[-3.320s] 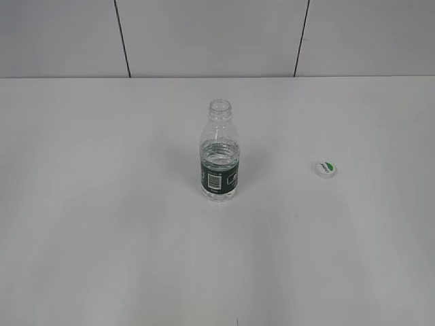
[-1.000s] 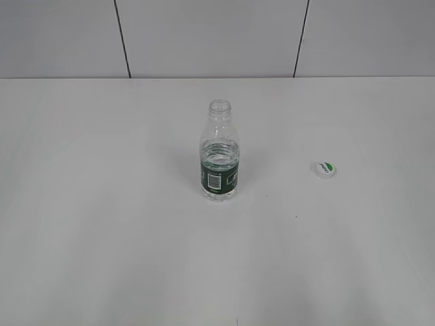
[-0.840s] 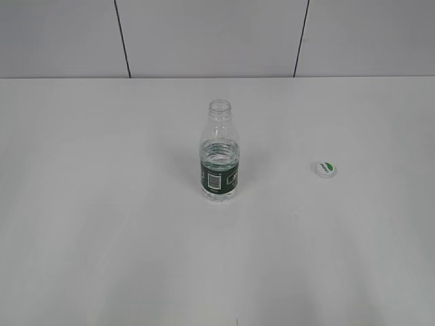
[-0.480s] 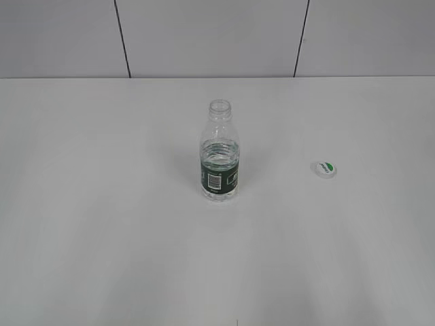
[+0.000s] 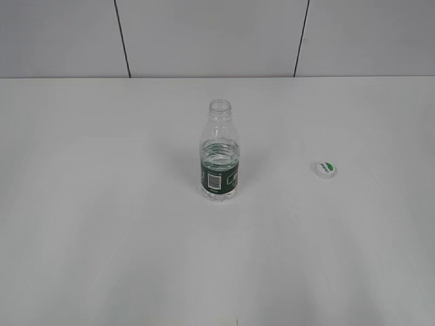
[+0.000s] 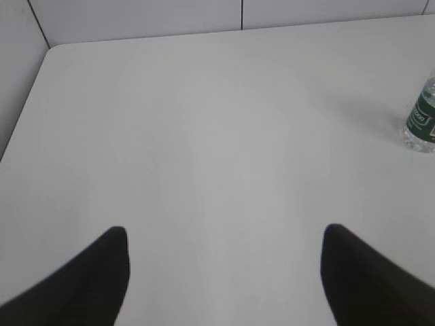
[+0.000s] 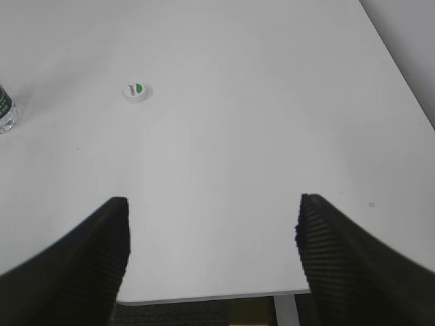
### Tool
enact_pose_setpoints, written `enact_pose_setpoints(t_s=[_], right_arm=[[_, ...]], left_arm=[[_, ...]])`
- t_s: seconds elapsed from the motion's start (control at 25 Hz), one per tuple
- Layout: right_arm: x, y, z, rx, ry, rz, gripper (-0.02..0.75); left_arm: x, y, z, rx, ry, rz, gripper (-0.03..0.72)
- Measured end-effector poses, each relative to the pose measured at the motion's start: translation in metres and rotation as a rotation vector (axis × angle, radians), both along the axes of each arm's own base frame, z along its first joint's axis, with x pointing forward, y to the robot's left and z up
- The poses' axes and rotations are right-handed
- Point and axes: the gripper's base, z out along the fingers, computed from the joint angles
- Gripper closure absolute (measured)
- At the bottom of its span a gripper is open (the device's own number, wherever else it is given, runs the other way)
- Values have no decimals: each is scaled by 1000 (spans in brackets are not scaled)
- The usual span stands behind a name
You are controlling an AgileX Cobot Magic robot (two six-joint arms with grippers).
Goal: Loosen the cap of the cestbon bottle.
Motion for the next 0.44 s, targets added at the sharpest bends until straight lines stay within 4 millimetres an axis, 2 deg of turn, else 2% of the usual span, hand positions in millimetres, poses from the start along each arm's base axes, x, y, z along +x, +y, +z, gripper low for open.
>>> enact_pose_setpoints(t_s=[0.44], right_arm=[[0,0,0,0,0,0,157]], left_arm=[[0,0,0,0,0,0,169]])
